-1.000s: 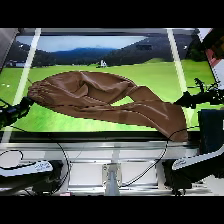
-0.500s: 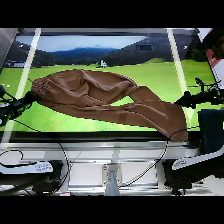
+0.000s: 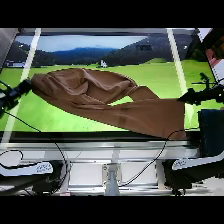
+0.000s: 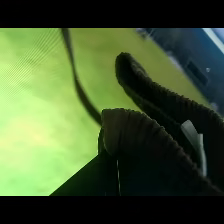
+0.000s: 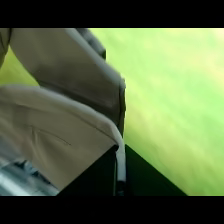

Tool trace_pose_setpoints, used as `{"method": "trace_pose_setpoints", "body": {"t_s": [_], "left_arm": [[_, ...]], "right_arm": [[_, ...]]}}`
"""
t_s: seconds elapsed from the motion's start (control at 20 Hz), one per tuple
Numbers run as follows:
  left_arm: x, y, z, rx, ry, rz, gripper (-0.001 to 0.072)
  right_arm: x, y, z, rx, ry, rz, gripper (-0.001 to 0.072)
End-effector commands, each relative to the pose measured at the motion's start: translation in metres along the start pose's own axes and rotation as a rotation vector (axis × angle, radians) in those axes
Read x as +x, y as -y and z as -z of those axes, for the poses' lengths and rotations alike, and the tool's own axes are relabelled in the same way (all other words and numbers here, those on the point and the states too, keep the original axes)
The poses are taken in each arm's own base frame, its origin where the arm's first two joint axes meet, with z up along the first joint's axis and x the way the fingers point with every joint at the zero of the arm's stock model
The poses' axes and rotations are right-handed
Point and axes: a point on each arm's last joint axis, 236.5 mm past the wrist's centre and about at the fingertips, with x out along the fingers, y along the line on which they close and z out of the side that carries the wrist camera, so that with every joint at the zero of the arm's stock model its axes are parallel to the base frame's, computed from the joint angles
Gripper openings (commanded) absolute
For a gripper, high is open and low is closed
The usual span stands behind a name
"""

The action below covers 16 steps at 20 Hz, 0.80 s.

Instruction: Fold the clothes and pants, and hang the long-sleeved shirts on hangers.

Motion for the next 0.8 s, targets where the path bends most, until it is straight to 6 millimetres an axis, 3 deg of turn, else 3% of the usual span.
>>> {"method": "trace_pose_setpoints", "body": {"t_s": [0.0, 0.15, 0.25, 0.35, 0.45, 0.5, 0.65, 0.75], "left_arm": [[-0.032, 0.056, -0.062, 0.063, 0.111, 0.118, 0.0026], [-0.08, 0.077, -0.116, 0.039, 0.246, 0.149, 0.0025], [-0.105, 0.079, -0.133, 0.006, 0.287, 0.162, 0.0025], [-0.121, 0.083, -0.134, -0.017, 0.272, 0.195, 0.0025], [-0.128, 0.076, -0.116, 0.03, 0.18, 0.191, 0.0025], [-0.128, 0.062, -0.101, 0.056, 0.11, 0.151, 0.0025], [-0.136, -0.005, -0.046, 0.084, -0.152, -0.054, 0.0026], [-0.153, -0.046, -0.014, 0.139, -0.313, -0.181, 0.0026]], "right_arm": [[-0.051, -0.018, -0.043, -0.159, 0.185, 0.111, 0.0012], [-0.117, -0.044, -0.088, -0.29, 0.374, 0.228, 0.0012], [-0.155, -0.065, -0.112, -0.356, 0.491, 0.275, 0.0012], [-0.181, -0.093, -0.121, -0.421, 0.56, 0.269, 0.0011], [-0.192, -0.111, -0.111, -0.477, 0.551, 0.269, 0.0012], [-0.191, -0.116, -0.099, -0.499, 0.515, 0.265, 0.0012], [-0.181, -0.112, -0.064, -0.47, 0.42, 0.284, 0.0011], [-0.161, -0.097, -0.031, -0.422, 0.34, 0.301, 0.0011]]}}
